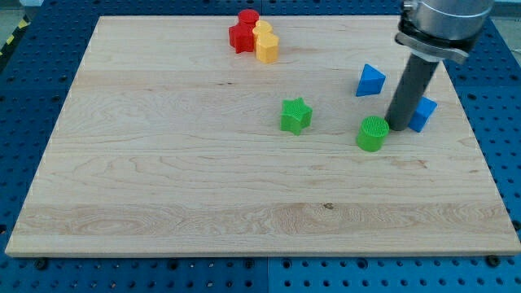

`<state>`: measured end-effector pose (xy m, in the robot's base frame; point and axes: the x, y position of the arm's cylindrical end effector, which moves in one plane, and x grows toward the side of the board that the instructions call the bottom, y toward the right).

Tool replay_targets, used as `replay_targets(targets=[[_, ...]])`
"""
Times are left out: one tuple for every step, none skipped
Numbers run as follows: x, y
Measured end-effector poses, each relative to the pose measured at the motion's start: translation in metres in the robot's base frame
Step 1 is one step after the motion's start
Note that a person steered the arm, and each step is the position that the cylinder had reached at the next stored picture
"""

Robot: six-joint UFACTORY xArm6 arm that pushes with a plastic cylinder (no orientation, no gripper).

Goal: Push the green circle to the right side of the green star

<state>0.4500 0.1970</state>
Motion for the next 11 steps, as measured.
replay_targets(targets=[[0.021,0.008],[0.032,0.008],[0.035,-0.003],[0.029,-0.039],[0.015,-0.088],[0.006,-0.127],[0.006,-0.119],[0.009,-0.095],[0.020,-0.061],[0.028,-0.017],[0.028,0.036]])
